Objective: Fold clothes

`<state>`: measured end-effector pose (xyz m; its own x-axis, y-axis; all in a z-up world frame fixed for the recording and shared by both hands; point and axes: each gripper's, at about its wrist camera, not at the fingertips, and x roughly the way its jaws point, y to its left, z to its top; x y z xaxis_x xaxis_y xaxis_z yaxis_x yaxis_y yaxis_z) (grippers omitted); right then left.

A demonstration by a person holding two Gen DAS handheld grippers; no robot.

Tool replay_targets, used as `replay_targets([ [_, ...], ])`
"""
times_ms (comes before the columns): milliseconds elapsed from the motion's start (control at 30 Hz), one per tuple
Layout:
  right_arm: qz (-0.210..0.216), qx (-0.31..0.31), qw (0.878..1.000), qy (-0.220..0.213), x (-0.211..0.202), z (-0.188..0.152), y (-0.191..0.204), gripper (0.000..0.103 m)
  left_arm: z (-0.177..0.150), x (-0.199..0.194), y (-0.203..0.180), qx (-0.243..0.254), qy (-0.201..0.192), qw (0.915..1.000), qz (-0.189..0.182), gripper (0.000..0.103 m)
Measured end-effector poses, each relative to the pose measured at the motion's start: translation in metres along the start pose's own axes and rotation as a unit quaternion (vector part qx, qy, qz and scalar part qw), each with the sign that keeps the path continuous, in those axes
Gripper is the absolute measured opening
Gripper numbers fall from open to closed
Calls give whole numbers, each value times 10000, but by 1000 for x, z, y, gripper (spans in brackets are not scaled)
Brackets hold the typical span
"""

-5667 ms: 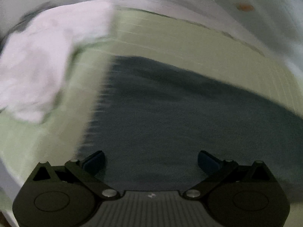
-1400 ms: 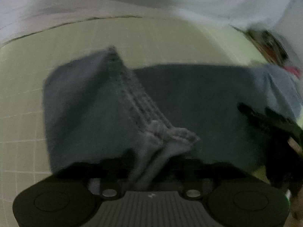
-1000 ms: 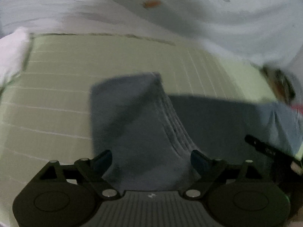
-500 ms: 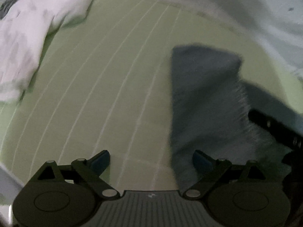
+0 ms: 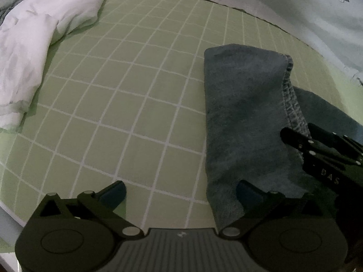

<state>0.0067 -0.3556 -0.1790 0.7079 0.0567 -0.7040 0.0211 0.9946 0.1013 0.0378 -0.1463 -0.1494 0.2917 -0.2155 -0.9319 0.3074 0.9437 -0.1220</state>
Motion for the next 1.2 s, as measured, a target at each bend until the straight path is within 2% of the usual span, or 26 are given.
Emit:
replay_targets([
  [67, 12, -185, 9998, 59, 3, 2, 5, 62, -1, -1, 0, 15, -11, 10000, 37, 103],
  [100, 34, -179, 9998, 78, 3, 2, 5, 58, -1, -1, 0, 24, -14, 10000, 60, 103],
  [167, 45, -132, 9999, 47, -1, 2, 3, 37, 0, 0, -2, 41, -2, 9999, 110, 103],
  [200, 97, -62, 9999, 26, -3, 2, 1, 22, 1, 0, -2, 40, 6, 9999, 129, 103],
  [233, 162, 22, 9999, 3, -5, 1, -1, 15, 1, 1, -3, 32, 13, 9999, 143, 103],
  [300, 219, 132, 9997, -49, -10, 0, -4, 12, 2, 1, -3, 16, 23, 9999, 164, 103],
  [400, 132, 38, 9997, -224, -28, 4, 1, 11, 4, 2, -4, 67, 8, 9999, 124, 103],
  [467, 41, -81, 9989, -449, -46, 8, 5, 11, 4, -1, -3, 81, -52, 9999, -95, 103],
  [533, -196, -260, 9970, -697, -67, 12, 9, 11, 3, -6, -5, 155, -160, 9992, -339, 103],
  [600, -489, -279, 9948, -846, -87, 13, 5, 11, 1, -11, -12, 385, -275, 9980, -418, 103],
  [733, -901, 493, 9937, -460, -87, -3, -27, 11, -1, -4, -27, 834, -127, 9957, -392, 103],
  [867, -1057, 1063, 9884, 260, -55, -31, -52, 17, -2, 5, -35, 1034, 74, 9939, -373, 103],
  [900, -1113, 1078, 9876, 257, -52, -34, -53, 22, -2, 5, -36, 1059, 80, 9937, -363, 103],
  [967, -1152, 1079, 9871, 267, -50, -32, -54, 23, -1, 5, -36, 1064, 94, 9936, -365, 103],
  [1033, -1127, 1148, 9866, 254, -48, -31, -56, 30, -1, 5, -35, 1061, 101, 9936, -370, 103],
  [1200, -1047, 1089, 9883, 192, -53, -35, -57, 33, 0, 5, -40, 1075, 120, 9938, -262, 103],
])
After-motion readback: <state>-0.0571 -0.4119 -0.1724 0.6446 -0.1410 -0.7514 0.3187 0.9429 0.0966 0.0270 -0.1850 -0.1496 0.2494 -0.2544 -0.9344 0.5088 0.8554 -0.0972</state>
